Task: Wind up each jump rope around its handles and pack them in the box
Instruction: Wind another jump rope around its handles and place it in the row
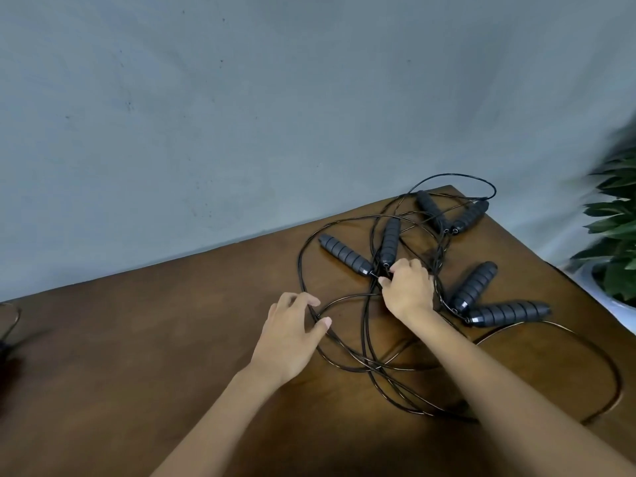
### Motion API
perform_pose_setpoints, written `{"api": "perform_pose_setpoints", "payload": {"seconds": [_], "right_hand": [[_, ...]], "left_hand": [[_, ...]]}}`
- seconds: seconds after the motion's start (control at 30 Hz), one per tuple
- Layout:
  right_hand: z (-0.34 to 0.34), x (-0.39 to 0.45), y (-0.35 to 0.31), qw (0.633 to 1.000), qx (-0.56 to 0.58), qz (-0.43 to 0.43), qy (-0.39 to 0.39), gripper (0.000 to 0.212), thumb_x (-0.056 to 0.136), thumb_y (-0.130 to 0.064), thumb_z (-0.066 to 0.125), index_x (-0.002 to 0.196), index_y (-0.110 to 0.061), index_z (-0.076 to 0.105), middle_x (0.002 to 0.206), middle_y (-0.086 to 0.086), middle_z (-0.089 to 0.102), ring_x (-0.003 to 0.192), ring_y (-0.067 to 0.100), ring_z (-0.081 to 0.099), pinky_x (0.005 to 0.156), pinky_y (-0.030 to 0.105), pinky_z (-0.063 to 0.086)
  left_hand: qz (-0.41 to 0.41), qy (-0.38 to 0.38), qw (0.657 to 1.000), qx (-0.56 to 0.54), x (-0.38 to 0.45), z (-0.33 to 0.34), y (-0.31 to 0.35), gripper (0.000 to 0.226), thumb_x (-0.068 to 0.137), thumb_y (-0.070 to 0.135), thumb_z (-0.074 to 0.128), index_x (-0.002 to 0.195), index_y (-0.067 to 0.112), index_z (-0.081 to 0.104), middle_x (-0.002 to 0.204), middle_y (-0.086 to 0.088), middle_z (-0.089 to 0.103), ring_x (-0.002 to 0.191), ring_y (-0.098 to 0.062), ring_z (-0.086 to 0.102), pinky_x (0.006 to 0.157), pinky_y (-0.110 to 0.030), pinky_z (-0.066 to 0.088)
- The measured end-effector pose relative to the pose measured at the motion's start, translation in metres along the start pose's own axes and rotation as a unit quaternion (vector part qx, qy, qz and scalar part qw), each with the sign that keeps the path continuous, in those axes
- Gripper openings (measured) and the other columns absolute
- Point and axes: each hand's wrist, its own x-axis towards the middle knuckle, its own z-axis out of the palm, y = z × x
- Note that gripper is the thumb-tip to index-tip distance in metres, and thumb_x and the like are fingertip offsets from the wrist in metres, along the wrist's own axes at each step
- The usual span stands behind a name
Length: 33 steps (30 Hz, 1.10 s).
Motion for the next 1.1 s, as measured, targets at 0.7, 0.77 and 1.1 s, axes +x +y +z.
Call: {"api": "perform_pose_setpoints", "payload": {"seconds": [0.7,0.77,1.1], "right_hand": [[-0.071,-0.022,-0.055,0.938,0.328,-0.100,-0.050,0.033,0.107,-0.025,0.040,0.094,-0.018,0.071,0.075,0.003,0.065,0.075,0.017,0.060,0.073,0.035,0.046],[-0.081,-0.042,-0.067,0.926,0.351,-0.128,-0.050,0.032,0.108,-0.026,0.041,0.098,-0.018,0.071,0.075,0.004,0.065,0.073,0.012,0.059,0.074,0.031,0.047],[-0.096,-0.152,-0.091,0.861,0.427,-0.255,-0.106,0.027,0.108,-0.026,0.045,0.095,-0.021,0.068,0.078,0.000,0.059,0.076,0.015,0.059,0.078,0.034,0.050]], "left_hand": [[-0.023,0.028,0.975,-0.219,-0.011,-0.037,0.039,0.022,0.105,0.039,0.056,0.114,0.026,0.071,0.113,0.014,0.071,0.110,-0.002,0.063,0.088,-0.011,0.043],[-0.054,0.000,0.951,-0.303,-0.012,-0.041,0.046,0.036,0.107,0.048,0.049,0.121,0.022,0.069,0.115,0.010,0.074,0.112,-0.007,0.067,0.102,-0.025,0.050],[-0.107,-0.066,0.631,-0.765,-0.040,-0.077,0.072,0.075,0.100,0.066,0.044,0.133,0.001,0.060,0.109,-0.012,0.076,0.092,-0.028,0.069,0.071,-0.036,0.058]]}}
